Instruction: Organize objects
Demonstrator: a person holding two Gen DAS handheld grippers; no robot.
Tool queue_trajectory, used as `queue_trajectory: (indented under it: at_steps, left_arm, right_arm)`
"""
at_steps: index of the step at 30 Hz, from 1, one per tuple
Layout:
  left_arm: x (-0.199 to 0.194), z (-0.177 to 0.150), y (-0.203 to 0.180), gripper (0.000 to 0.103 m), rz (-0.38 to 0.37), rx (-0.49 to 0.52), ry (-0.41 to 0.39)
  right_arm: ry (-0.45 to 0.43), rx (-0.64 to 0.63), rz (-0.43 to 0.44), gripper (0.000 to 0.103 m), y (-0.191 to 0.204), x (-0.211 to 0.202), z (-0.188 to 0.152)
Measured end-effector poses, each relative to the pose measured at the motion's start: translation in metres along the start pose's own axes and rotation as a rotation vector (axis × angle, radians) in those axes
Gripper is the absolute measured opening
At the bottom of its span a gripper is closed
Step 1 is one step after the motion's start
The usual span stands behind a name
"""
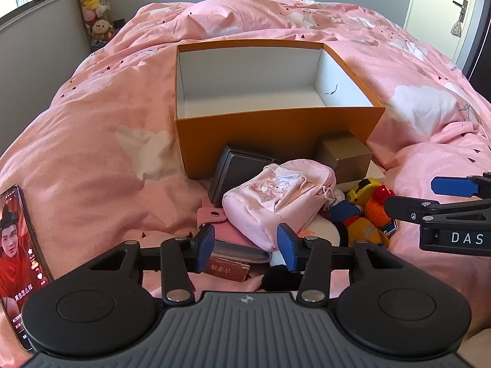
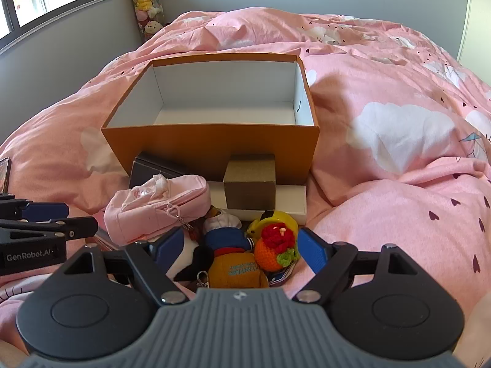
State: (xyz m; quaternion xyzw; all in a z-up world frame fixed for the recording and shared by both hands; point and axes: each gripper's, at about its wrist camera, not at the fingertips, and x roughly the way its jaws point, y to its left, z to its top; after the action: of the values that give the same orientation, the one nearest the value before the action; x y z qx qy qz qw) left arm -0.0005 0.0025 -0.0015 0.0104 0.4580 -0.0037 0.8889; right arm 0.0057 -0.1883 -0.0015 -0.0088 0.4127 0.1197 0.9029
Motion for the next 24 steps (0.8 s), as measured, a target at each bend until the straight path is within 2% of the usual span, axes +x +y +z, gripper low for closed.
queue_trajectory:
  at_steps: [11,24]
  left_arm:
    - [-0.0005,0.0001,0.0000,0.054,0.001,0.001,-0.002]
    - [-0.0004,-0.0002,-0.0020,0.054,0.007,0.006,-0.001]
  right_arm:
    - [0.003,0.002,0.001,0.082,0.0026,0.0033,-0.0078]
    - [0.032,0.016,0.006,0.082,-0.0008,0.0036,-0.0016]
